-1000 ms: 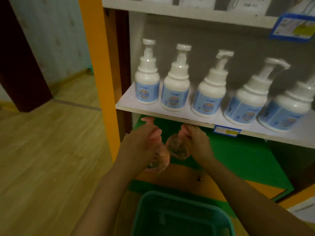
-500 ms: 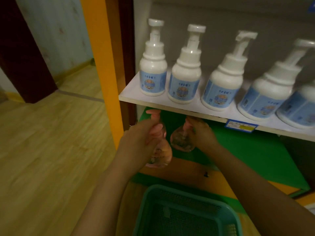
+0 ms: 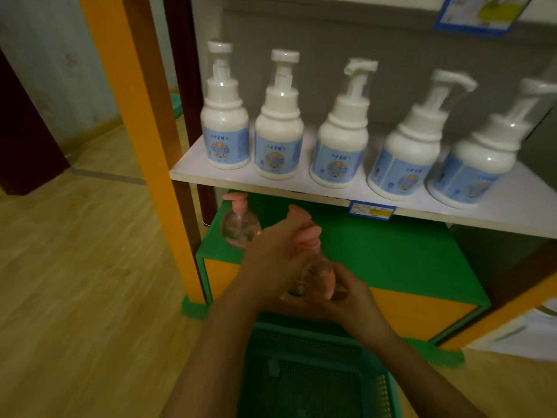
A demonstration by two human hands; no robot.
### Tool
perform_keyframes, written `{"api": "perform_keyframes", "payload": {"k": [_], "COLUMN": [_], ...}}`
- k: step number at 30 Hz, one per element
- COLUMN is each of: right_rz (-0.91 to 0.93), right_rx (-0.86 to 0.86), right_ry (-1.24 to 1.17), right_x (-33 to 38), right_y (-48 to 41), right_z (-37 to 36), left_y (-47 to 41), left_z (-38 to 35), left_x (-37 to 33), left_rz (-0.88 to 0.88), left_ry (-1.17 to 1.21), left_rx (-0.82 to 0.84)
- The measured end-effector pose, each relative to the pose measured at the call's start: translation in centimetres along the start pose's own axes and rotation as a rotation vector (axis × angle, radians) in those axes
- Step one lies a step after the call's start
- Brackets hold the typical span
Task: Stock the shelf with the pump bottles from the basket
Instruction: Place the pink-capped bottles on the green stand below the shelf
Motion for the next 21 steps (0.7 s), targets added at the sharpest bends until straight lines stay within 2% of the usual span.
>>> {"api": "perform_keyframes", "payload": {"k": [3, 8, 12, 15, 21], "right_rz": [-0.014, -0.05, -0.097, -0.125, -0.112], "right_rx": [-0.051, -0.17, -0.2, -0.173, -0.094], "right_ry": [-0.054, -0.048, -0.07, -0.083, -0.064], "right_x": [-1.2, -4.2, -6.4, -7.5, -9.5], "right_y": [0.0, -0.8, -1.8, -3.1, -5.0], "right_z": [1.6, 4.2, 5.3, 5.3, 5.3], "left_y": [-1.4, -3.5, -4.8, -6.0, -6.4], "left_z": [-1.9, -5.5, -9.1, -10.7, -11.9], "left_x": [-0.2, 1.4, 3.9, 5.2, 6.2], "left_rz": [0.034, 0.274, 0.423, 0.438, 0.478], "left_ry": [0.088, 0.467, 0.463, 0.433, 0.527], "left_rx": [0.015, 0.099, 0.195, 0.199, 0.179]}}
Point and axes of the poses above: each hand's wrist, its own y-axis away from the middle knuckle, its own z-axis out of the back of the hand, x = y × z, the point moved 5 cm from there along -y, towards the middle knuckle, and after that the axes turned 5 degrees about x, right-handed, at the moved point
